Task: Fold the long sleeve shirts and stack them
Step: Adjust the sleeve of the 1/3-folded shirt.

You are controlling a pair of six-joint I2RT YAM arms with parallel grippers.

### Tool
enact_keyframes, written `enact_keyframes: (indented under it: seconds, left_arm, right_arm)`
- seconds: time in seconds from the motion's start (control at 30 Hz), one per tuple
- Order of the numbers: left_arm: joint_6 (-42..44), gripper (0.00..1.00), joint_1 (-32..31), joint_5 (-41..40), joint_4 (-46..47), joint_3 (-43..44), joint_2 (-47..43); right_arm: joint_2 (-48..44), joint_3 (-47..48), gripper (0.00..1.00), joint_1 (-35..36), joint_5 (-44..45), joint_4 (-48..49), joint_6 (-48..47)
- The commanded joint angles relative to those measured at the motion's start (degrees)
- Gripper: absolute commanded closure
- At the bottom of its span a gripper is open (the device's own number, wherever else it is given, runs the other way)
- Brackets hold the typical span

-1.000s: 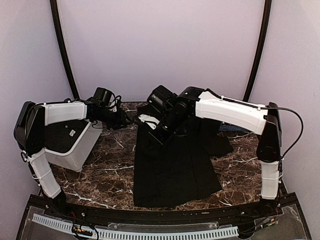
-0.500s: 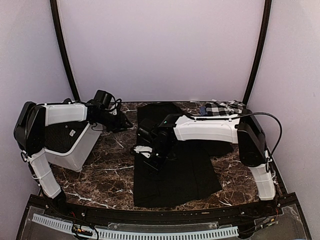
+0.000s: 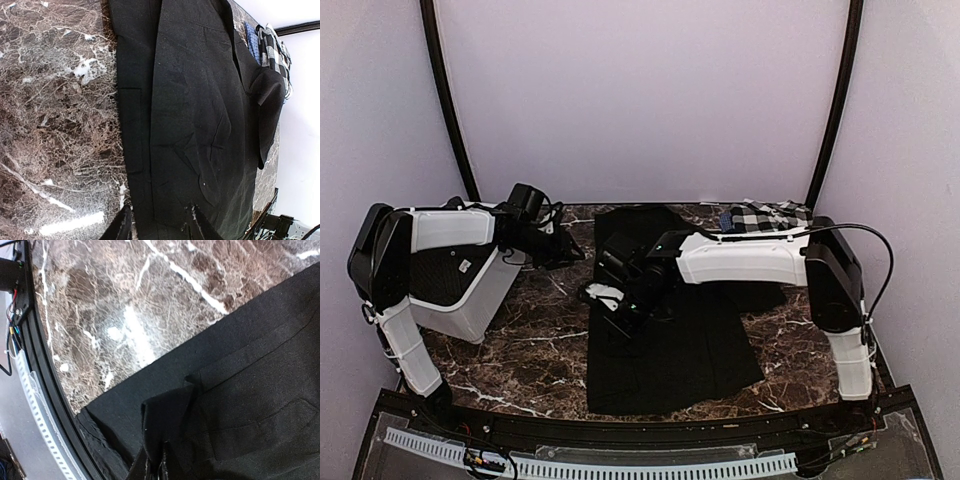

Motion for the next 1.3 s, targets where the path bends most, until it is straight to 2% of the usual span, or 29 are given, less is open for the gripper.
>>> enact_keyframes:
  seconds: [0.0, 0.33, 0.47, 0.57, 0.8, 1.03, 1.27]
  left_arm:
    - [0.4, 0.64, 0.0, 0.7, -0.7, -0.9, -2.5]
    - [-0.2, 0.65, 0.0, 1.6, -0.1, -1.7, -2.4]
    - [-0.4, 0.65, -0.3, 2.8, -0.1, -2.3, -2.2]
    - [0.0, 0.65, -1.2, 3.4, -0.2, -4.1, -2.4]
    - [0.1, 0.65, -5.9, 4.3, 0.0, -6.7, -2.6]
    - [0.0, 0.65, -9.4, 5.3, -0.7, -6.4, -2.3]
    - [0.6, 0.65, -10.4, 5.4, -3.1, -4.1, -1.8]
  right_arm:
    - [-5.5, -2.2, 0.92, 0.5, -1.4, 6.2, 2.0]
    - [-7.9, -5.7, 0.92, 0.5, -2.6, 10.0, 3.2]
    - [-9.5, -7.7, 0.89, -0.3, 3.3, 10.9, 5.2]
    - [-13.0, -13.1, 0.79, -4.3, 6.4, 15.5, 10.1]
    - [-17.9, -26.2, 0.69, -16.5, 3.7, 34.4, 19.8]
    - [-12.9, -28.4, 0.63, -23.4, -2.7, 46.1, 23.9]
    - [-8.0, -28.0, 0.6, -26.5, -4.6, 50.7, 28.4]
